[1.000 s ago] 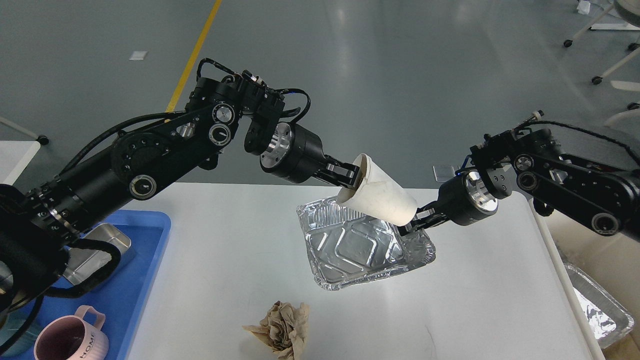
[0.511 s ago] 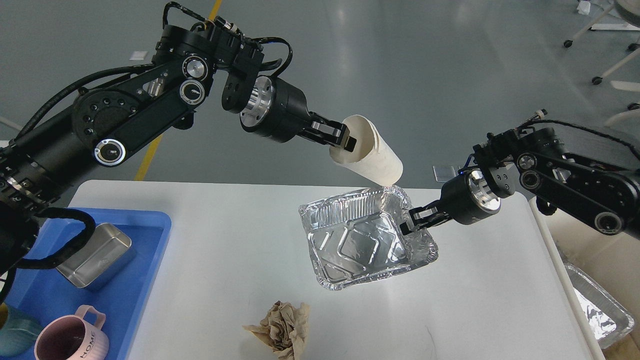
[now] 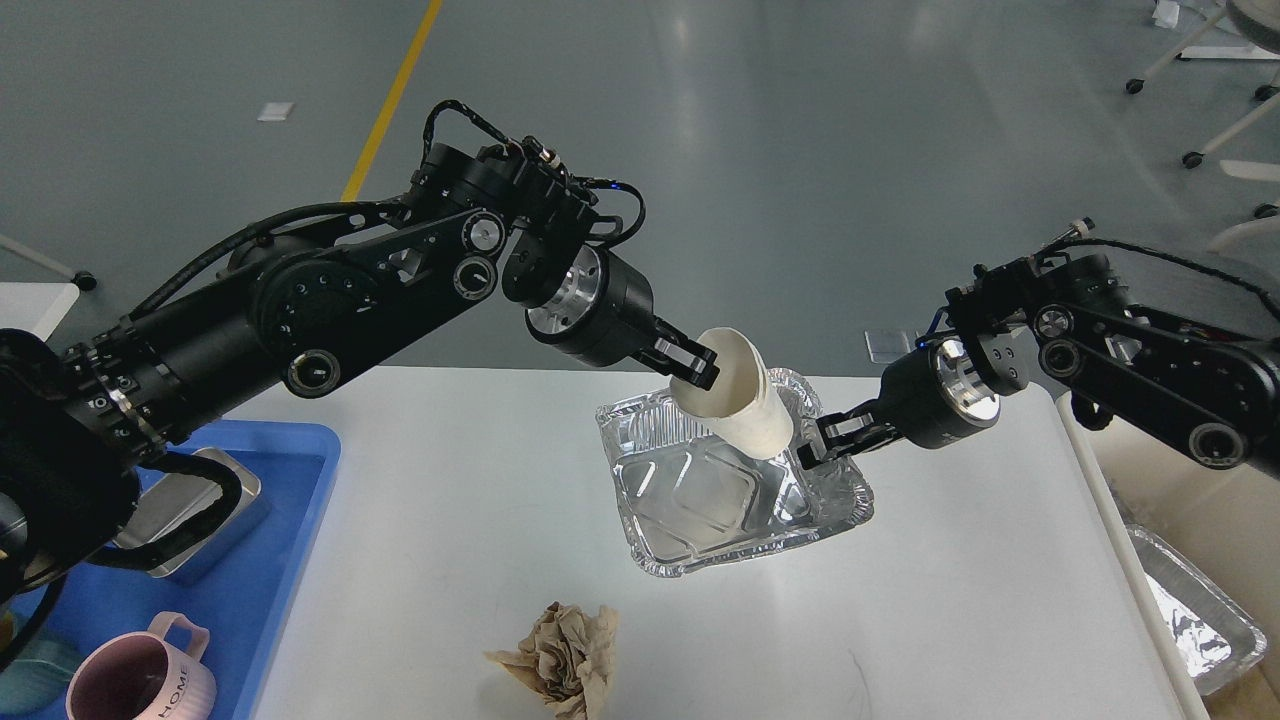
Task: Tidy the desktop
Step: 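Move the paper cup over the held foil tray and lower it in, then release the cup and withdraw the left gripper toward the blue bin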
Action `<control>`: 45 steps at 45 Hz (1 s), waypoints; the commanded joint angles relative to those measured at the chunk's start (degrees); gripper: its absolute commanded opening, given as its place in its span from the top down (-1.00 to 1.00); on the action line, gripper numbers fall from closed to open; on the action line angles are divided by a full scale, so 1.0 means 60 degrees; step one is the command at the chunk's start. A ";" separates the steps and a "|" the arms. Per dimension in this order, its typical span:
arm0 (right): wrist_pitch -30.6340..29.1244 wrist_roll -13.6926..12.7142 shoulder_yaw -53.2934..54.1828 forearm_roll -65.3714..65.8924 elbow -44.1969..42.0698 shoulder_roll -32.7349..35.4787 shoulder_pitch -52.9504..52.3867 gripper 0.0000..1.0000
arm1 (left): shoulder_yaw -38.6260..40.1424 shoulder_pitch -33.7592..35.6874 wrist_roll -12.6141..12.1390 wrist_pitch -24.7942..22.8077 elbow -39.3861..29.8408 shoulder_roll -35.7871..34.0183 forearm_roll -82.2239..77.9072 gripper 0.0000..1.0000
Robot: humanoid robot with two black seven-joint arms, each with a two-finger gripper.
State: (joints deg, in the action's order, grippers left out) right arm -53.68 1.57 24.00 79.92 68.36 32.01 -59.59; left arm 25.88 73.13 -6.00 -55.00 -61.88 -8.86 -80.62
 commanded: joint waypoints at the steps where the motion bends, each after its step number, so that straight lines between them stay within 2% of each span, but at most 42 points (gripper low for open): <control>1: -0.0004 0.0002 0.0000 -0.0019 0.0003 -0.0002 -0.0044 1.00 | -0.0007 -0.0015 -0.0025 0.0000 0.0425 0.0334 -0.0025 0.88; 7: -0.0033 0.0003 0.0000 -0.0034 0.0018 -0.0002 -0.0058 1.00 | -0.0007 -0.0030 -0.0069 0.0000 0.0498 0.0525 -0.0054 0.77; 16: -0.0048 0.0003 0.0000 -0.0034 0.0033 -0.0002 -0.0044 1.00 | -0.0007 -0.0016 -0.0099 0.0000 0.0557 0.0584 -0.0083 0.27; 20: -0.0048 0.0003 0.0000 -0.0034 0.0033 0.0012 -0.0058 1.00 | -0.0007 -0.0016 -0.0172 0.0000 0.0557 0.0584 -0.0069 0.17; 21: -0.0048 -0.0012 0.0000 -0.0034 0.0033 -0.0002 -0.0044 1.00 | -0.0007 -0.0016 -0.0230 0.0000 0.0557 0.0598 -0.0069 0.04; 27: -0.0048 0.0003 0.0000 -0.0034 0.0033 0.0012 -0.0044 1.00 | 0.0007 -0.0016 -0.0231 0.0000 0.0572 0.0686 -0.0054 -0.18; 34: -0.0048 -0.0012 0.0000 -0.0034 0.0018 0.0012 -0.0029 1.00 | 0.0066 0.0014 -0.0231 0.0000 0.0572 0.0686 0.0063 -0.59; 38: -0.0048 0.0003 0.0000 -0.0034 0.0018 0.0012 -0.0029 1.00 | 0.0197 0.0057 -0.0201 0.0056 0.0572 0.0569 0.0078 -0.71; 43: -0.0048 0.0003 0.0000 -0.0019 0.0018 0.0012 -0.0029 1.00 | 0.0344 0.0219 -0.0128 0.0056 0.0557 0.0393 0.0195 -0.74; 45: -0.0063 -0.0012 0.0000 -0.0019 -0.0011 0.0012 -0.0029 1.00 | 0.0769 0.0453 -0.0128 0.0056 0.0572 -0.0163 0.0765 -0.77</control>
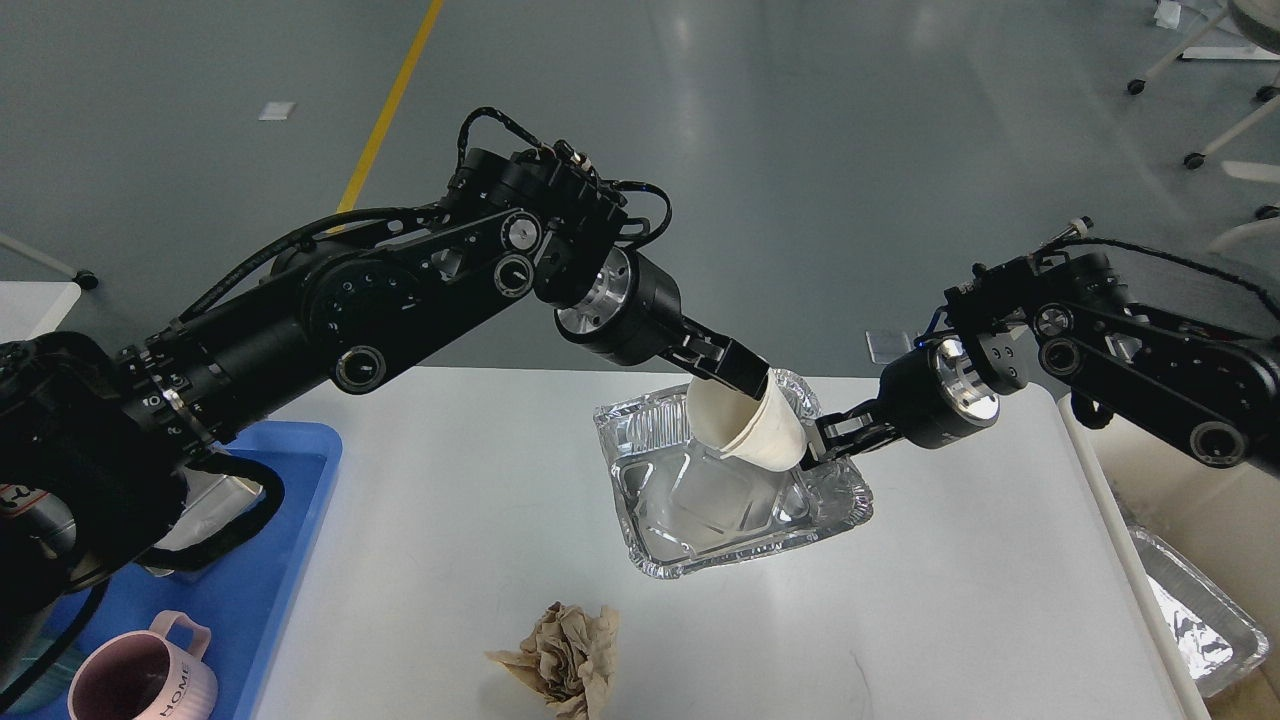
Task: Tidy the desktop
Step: 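Release the cup and withdraw the left gripper toward the blue bin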
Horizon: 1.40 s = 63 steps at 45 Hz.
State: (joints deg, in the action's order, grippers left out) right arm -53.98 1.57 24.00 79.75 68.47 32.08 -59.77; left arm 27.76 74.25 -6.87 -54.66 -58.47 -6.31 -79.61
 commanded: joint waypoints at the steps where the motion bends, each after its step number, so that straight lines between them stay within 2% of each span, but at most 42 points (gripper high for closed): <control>1: 0.0003 -0.0013 -0.0001 0.0008 -0.0029 0.0000 0.0001 1.00 | 0.0499 0.0339 0.0002 -0.0002 0.0003 -0.0648 0.0684 -0.77; 13: 0.0003 0.0001 0.0014 0.0023 -0.0044 0.0015 0.0015 1.00 | 0.0954 0.0618 -0.0013 -0.0057 -0.0012 -0.1674 0.1125 -0.82; 22: 0.0003 0.0001 0.0014 0.0023 -0.0044 0.0088 0.0030 1.00 | 0.0749 0.0282 0.0017 0.0013 -0.0026 -0.2903 0.1198 -0.82; 29: 0.0003 -0.0013 0.0029 0.0023 -0.0044 0.0073 0.0045 1.00 | 0.0720 -0.0772 0.0002 0.0437 -0.0450 -0.3957 0.1096 -0.55; 34: 0.0003 0.0001 0.0043 0.0023 -0.0044 0.0073 0.0045 1.00 | 0.0719 -0.1987 0.0017 0.0993 -0.1459 -0.4967 0.0920 -0.48; 39: 0.0003 0.0001 0.0043 0.0023 -0.0044 0.0073 0.0045 1.00 | 0.0792 -0.3101 0.0017 0.1667 -0.3158 -0.6285 0.0846 -0.48; 47: 0.0003 -0.0013 0.0087 0.0023 -0.0044 0.0088 0.0147 1.00 | 0.1495 -0.4639 0.0105 0.1771 -0.4932 -0.7941 0.0861 -0.48; 50: 0.0003 0.0001 0.0102 0.0023 -0.0044 0.0073 0.0191 1.00 | 0.2066 -0.5547 0.0207 0.1771 -0.5489 -0.8572 0.0861 -0.48; 54: 0.0003 -0.0013 0.0102 0.0023 -0.0044 0.0073 0.0235 1.00 | 0.2491 -0.6251 0.0543 0.1741 -0.5768 -0.8997 0.0876 -0.48; 62: 0.0003 -0.0013 0.0102 0.0038 -0.0044 0.0073 0.0308 1.00 | 0.2946 -0.6838 0.1203 0.1873 -0.5871 -0.9540 0.0934 -0.49; 63: 0.0017 -0.0013 0.0102 0.0038 -0.0044 0.0073 0.0366 1.00 | 0.3280 -0.7186 0.1493 0.2265 -0.5856 -0.9670 0.0963 -0.49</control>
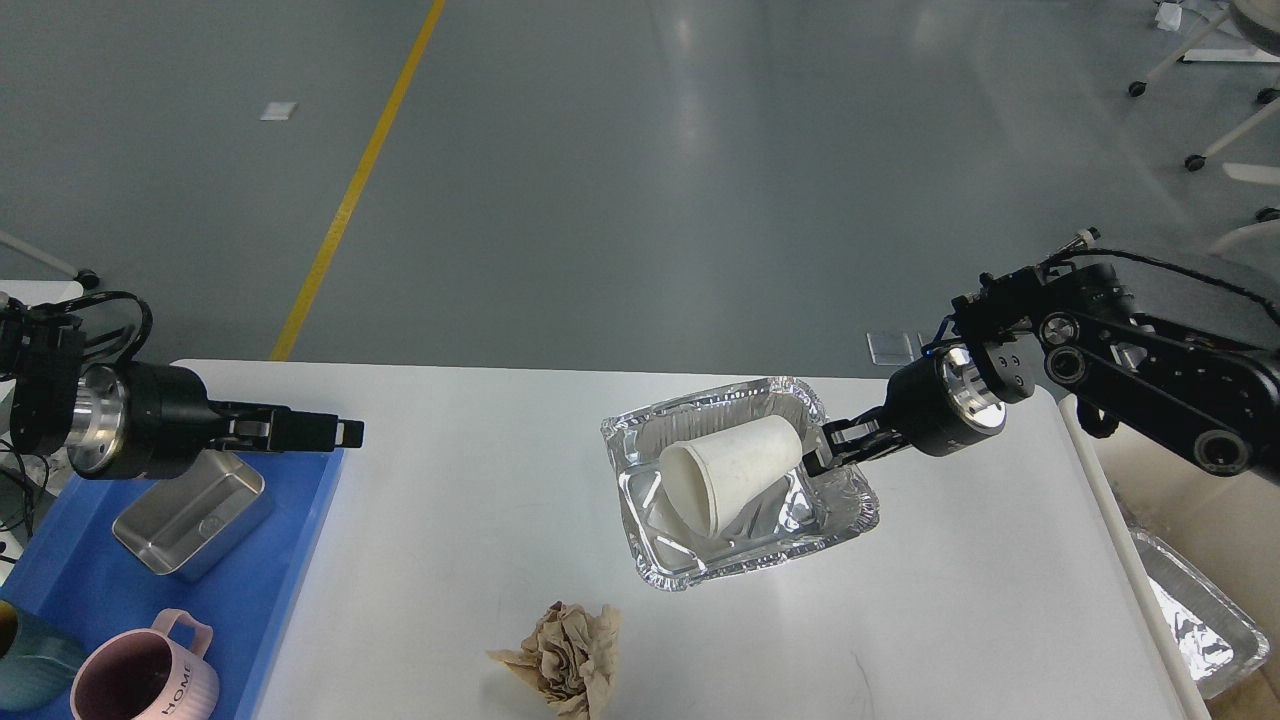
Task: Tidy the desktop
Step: 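Release the cup and withdraw the left gripper toward the blue bin, then reach the left gripper down to the crumpled brown napkin and grasp it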
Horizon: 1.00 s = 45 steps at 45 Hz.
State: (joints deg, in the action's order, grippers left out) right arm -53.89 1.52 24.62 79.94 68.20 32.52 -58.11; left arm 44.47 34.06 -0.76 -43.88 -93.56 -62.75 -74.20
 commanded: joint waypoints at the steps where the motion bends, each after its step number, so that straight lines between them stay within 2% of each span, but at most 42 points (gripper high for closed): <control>1: 0.0002 -0.0004 0.0013 0.0022 0.0000 0.0000 0.0105 1.00 | 0.0600 -0.0651 0.0536 0.0691 -0.0007 -0.0307 0.0063 -0.49; 8: 0.0002 -0.0004 0.0057 0.0037 -0.0015 -0.0015 0.0193 1.00 | 0.1318 -0.2116 0.0668 0.3063 -0.0007 -0.0586 0.0048 -0.49; 9: 0.0002 -0.0004 0.0057 0.0037 -0.0015 -0.0015 0.0193 1.00 | 0.1319 -0.2118 0.0668 0.3066 -0.0007 -0.0586 0.0048 -0.49; 10: 0.0002 -0.0004 0.0057 0.0051 -0.0029 -0.0015 0.0193 1.00 | 0.1449 -0.2698 0.0712 0.3704 -0.0007 -0.0644 0.0048 -0.50; 13: 0.0002 -0.0004 0.0057 0.0051 -0.0073 -0.0029 0.0207 1.00 | 0.1465 -0.3069 0.0945 0.3755 -0.0021 -0.0849 0.0048 -0.50; 17: 0.0002 -0.0004 0.0057 0.0051 -0.0102 -0.0058 0.0207 1.00 | 0.1436 -0.3377 0.1575 0.3755 -0.0211 -0.1274 0.0048 -0.50; 18: 0.0002 -0.0004 0.0057 0.0051 -0.0102 -0.0058 0.0207 1.00 | 0.1436 -0.3378 0.1576 0.3755 -0.0212 -0.1275 0.0048 -0.50; 19: 0.0002 -0.0004 0.0057 0.0051 -0.0102 -0.0058 0.0207 1.00 | 0.1334 -0.3523 0.2113 0.3755 -0.0299 -0.1623 0.0062 -0.53; 21: 0.0002 -0.0004 0.0057 0.0051 -0.0102 -0.0073 0.0222 1.00 | 0.1304 -0.3553 0.2279 0.3740 -0.0329 -0.1743 0.0063 -0.53; 22: 0.0002 -0.0004 0.0057 0.0051 -0.0102 -0.0073 0.0266 1.00 | 0.1159 -0.3742 0.2773 0.3580 -0.0373 -0.2164 0.0063 -0.54; 25: 0.0002 -0.0004 0.0057 0.0066 -0.0117 -0.0088 0.0281 1.00 | 0.0924 -0.3832 0.2982 0.3112 -0.0417 -0.2489 0.0063 -0.55; 38: 0.0002 -0.0004 0.0057 0.0095 -0.0117 -0.0132 0.0325 1.00 | 0.0835 -0.3744 0.2909 0.0841 -0.0417 -0.3076 0.0063 -0.54; 45: 0.0002 -0.0004 0.0057 0.0095 -0.0117 -0.0132 0.0325 1.00 | 0.0879 -0.3407 0.2822 0.0371 -0.0417 -0.3003 0.0063 -0.55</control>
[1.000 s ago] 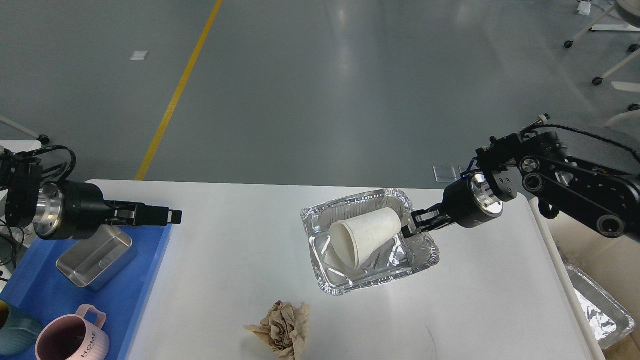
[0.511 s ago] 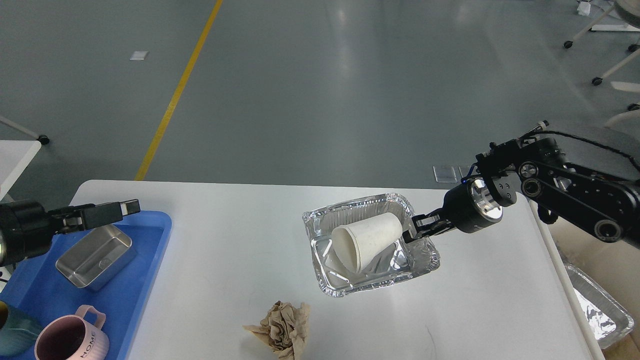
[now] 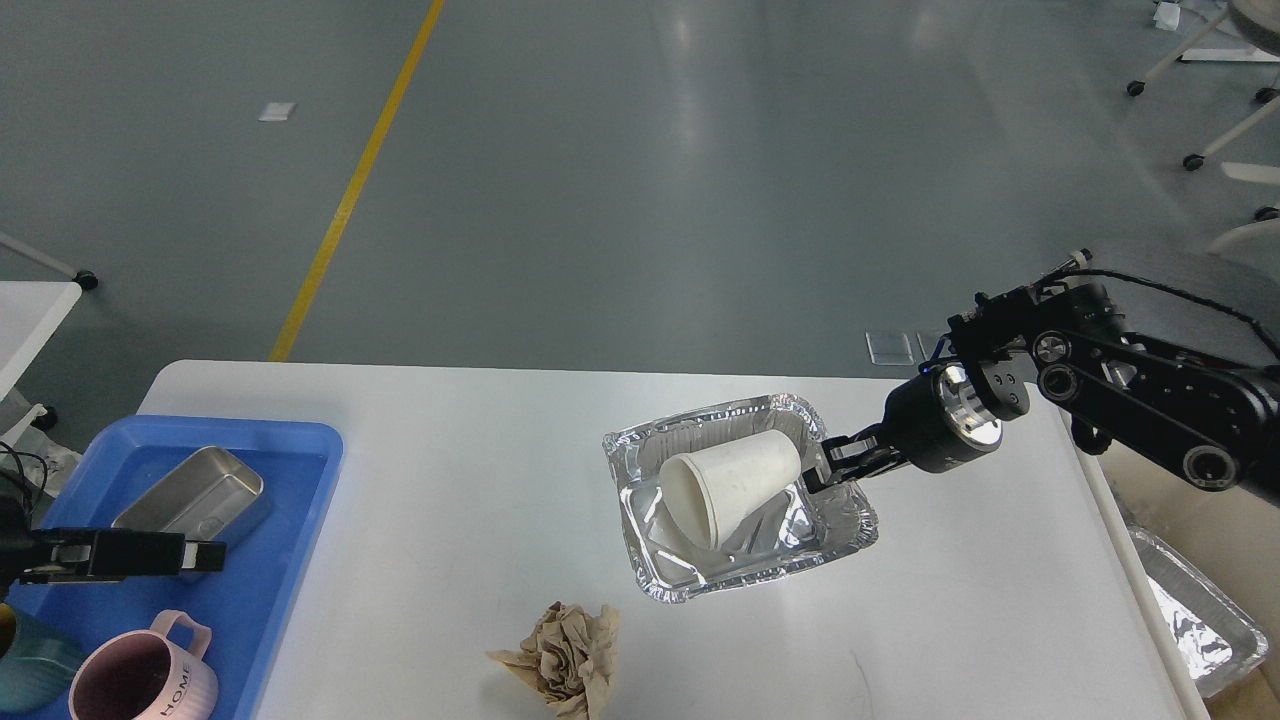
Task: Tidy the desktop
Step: 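Reach the left gripper down to the crumpled brown napkin and grasp it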
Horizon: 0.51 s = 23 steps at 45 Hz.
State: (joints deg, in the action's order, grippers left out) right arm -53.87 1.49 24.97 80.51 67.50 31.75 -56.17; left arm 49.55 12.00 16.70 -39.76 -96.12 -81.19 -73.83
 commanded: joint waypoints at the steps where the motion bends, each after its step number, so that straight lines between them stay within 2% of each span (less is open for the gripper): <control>1: 0.0000 0.0000 -0.0002 0.0000 -0.0014 -0.0003 0.0001 1.00 | 0.0033 0.0329 -0.0117 -0.0332 0.0010 0.0099 0.0000 -0.55; 5: 0.0000 0.0000 -0.0002 0.0000 -0.0014 -0.0003 0.0001 1.00 | 0.0018 0.0417 -0.0322 -0.0332 0.0010 0.0230 0.0000 -0.55; 8: 0.0014 0.0000 -0.0002 0.0000 -0.0058 -0.0018 0.0001 1.00 | 0.0004 0.0447 -0.0687 -0.0317 0.0039 0.0508 0.0000 -0.55; 12: 0.0014 0.0000 -0.0002 0.0000 -0.0102 -0.0091 0.0030 1.00 | -0.0040 0.0505 -0.1653 -0.0303 0.0127 0.1677 -0.0087 -0.56; 18: 0.0000 0.0000 -0.0002 0.0000 -0.0131 -0.0105 0.0030 1.00 | -0.0245 0.0783 -0.3630 -0.0361 0.0273 0.4109 -0.0380 -0.59; 21: 0.0000 0.0000 -0.0002 0.0000 -0.0131 -0.0091 0.0030 1.00 | -0.0537 0.0944 -0.4130 -0.0361 0.0536 0.5324 -0.0716 -0.60; 23: 0.0000 0.0000 -0.0002 0.0000 -0.0131 -0.0091 0.0030 1.00 | -0.0800 0.1178 -0.4233 -0.0361 0.0799 0.6057 -0.0995 -0.60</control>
State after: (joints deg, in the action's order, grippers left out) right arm -53.82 1.49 24.97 80.51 66.73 31.14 -55.99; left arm 47.76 16.74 -4.27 -41.83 -94.23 -56.36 -76.36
